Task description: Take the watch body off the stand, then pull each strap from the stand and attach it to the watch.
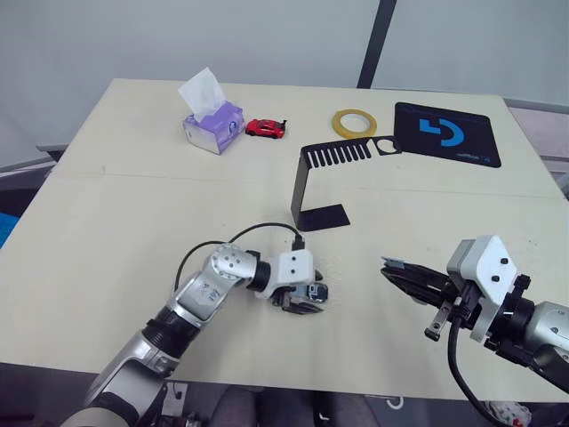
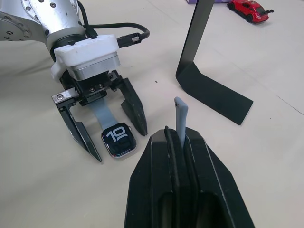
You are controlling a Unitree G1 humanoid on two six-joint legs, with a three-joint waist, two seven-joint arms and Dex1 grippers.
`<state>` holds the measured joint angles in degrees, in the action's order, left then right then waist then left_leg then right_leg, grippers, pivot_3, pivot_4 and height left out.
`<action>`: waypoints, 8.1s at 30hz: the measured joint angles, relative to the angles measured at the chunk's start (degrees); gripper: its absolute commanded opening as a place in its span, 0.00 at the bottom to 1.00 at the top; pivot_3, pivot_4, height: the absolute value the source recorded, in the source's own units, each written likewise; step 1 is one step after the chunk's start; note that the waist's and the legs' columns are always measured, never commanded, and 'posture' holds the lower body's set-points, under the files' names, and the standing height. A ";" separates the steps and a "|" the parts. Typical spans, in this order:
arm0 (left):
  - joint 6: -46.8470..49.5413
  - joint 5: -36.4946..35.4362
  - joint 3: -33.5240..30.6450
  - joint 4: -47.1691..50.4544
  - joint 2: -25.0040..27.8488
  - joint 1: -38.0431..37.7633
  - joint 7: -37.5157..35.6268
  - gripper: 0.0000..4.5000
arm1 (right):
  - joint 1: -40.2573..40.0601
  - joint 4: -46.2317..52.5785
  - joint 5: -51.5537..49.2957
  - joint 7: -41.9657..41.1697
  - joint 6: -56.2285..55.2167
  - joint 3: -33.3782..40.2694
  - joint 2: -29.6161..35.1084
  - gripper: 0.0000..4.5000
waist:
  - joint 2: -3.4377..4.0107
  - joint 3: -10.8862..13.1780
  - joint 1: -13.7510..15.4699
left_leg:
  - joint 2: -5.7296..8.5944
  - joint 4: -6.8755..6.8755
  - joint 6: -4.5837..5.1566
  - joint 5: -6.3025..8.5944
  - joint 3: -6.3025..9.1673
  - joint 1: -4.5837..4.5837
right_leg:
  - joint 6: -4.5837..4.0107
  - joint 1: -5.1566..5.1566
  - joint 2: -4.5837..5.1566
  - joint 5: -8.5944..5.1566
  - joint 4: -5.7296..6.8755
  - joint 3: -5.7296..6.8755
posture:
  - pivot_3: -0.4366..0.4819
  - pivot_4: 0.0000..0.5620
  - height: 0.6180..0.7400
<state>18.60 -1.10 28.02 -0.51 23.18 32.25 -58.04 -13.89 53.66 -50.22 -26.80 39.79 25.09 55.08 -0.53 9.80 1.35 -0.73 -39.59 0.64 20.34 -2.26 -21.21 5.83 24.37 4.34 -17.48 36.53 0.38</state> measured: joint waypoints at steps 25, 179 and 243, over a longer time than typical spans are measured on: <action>4.66 1.34 -2.04 -3.68 1.26 5.27 -0.11 0.70 | 4.39 0.03 6.36 -2.36 -2.22 -4.73 -0.35 0.00 | 0.00 0.00 0.05 | 0.00 -0.27 0.06 0.04 0.02 -0.02 | 0.00 -0.02 -0.03 0.00 0.23 -0.03 | 0.48 0.27 0.98; 48.35 -25.36 -8.92 -11.45 -5.51 20.29 2.37 0.38 | 19.95 -7.87 61.51 -17.38 -8.83 -35.84 -1.37 0.00 | -0.01 0.00 -0.21 | 0.14 -0.43 0.24 0.15 0.02 -0.05 | 0.04 0.15 -0.12 -0.02 0.38 0.10 | 0.48 0.27 0.98; 52.92 -26.59 -13.03 -11.20 -9.26 20.32 6.78 0.38 | 22.97 -8.45 63.32 -18.49 -7.38 -35.89 -3.09 0.00 | -0.01 0.00 -0.19 | 0.15 -0.44 0.21 0.14 0.02 -0.05 | 0.05 0.15 -0.11 -0.02 0.39 0.11 | 0.48 0.27 0.98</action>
<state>71.51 -27.69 15.00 -11.71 13.92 52.57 -51.27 9.09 45.21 13.10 -45.29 32.41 -10.81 51.99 -0.54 9.81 1.15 -0.58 -40.02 0.85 20.48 -2.24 -21.26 5.88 24.52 4.23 -17.50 36.92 0.49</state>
